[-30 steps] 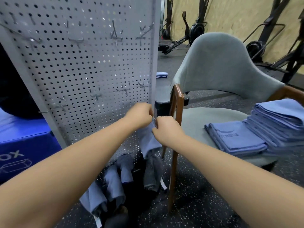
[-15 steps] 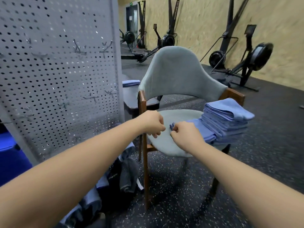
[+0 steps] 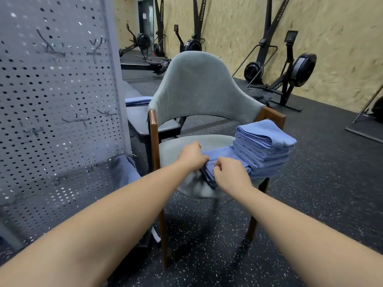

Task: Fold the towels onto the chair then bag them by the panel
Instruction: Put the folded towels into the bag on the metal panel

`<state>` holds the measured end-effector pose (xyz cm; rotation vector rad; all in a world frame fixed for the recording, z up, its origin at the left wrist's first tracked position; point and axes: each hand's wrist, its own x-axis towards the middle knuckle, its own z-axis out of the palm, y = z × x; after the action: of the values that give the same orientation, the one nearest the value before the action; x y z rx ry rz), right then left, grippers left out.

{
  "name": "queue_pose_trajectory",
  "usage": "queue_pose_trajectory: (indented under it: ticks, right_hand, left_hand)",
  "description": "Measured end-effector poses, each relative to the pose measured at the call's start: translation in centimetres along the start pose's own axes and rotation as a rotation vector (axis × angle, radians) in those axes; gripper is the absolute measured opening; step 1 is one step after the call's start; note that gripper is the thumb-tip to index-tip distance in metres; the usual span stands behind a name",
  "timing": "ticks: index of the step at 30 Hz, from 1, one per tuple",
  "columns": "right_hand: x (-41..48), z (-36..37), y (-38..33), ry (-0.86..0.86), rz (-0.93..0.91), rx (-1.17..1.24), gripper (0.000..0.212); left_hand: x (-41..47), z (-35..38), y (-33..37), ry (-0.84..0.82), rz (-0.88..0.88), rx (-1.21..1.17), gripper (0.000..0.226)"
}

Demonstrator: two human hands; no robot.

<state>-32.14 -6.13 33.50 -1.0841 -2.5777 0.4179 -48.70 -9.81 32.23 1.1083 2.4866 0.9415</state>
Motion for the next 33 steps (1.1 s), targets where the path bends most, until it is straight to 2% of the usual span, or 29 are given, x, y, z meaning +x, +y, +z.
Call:
queue_pose_trajectory:
  ticks: [6,8,12,15,17,21,24,26,28,31,33]
  right_hand:
    - [0.8,0.2,0.6,0.036,0.135,0.141,0.032]
    - [1.0,-0.6,0.5,0.061,0.185,0.224,0.037]
    - [1.8,-2.3,0.3,0.105,0.295,0.512,0.050]
    - [2.0,-3.1,0.1,0.009,0.443,0.824,0.060]
    - [1.7,-3.7,-0.4,-0.094,0.479,0.955,0.060]
    - [0.9,-4.6,-2.0,-0.274,0.418,1.017,0.029]
    - [0.1,-4.3,-2.9,-0.347,0.282,0.852,0.003]
    - [-0.6,-3.9,-3.6,-0.352,0.163,0.680,0.015]
    - [-1.5,-3.8,-4.7,-0.382,0.074,0.602,0.022]
    - [-2.9,-4.0,-6.9,-0.439,-0.065,0.509,0.026]
    - [-3.7,-3.8,-8.3,-0.454,-0.173,0.453,0.025]
  left_hand:
    - [-0.1,-0.6,0.8,-0.012,-0.042,-0.131,0.001]
    - [-0.8,-1.1,1.2,-0.028,-0.059,-0.244,0.017]
    - [-3.1,-2.3,2.1,-0.013,0.010,-0.466,0.017]
    - [-5.7,-3.3,2.7,0.020,0.137,-0.490,0.027]
    - [-7.5,-3.8,2.8,0.021,0.219,-0.478,0.030]
    - [-10.8,-4.9,1.9,-0.022,0.350,-0.407,0.032]
    - [-13.5,-6.5,1.1,-0.159,0.362,-0.411,0.029]
    - [-14.7,-7.8,-0.2,-0.197,0.312,-0.453,0.021]
    - [-15.1,-8.9,-2.0,-0.089,0.237,-0.463,0.013]
    - [-15.2,-10.7,-4.7,0.076,0.128,-0.475,0.022]
    - [-15.6,-11.6,-6.2,0.052,0.105,-0.484,0.026]
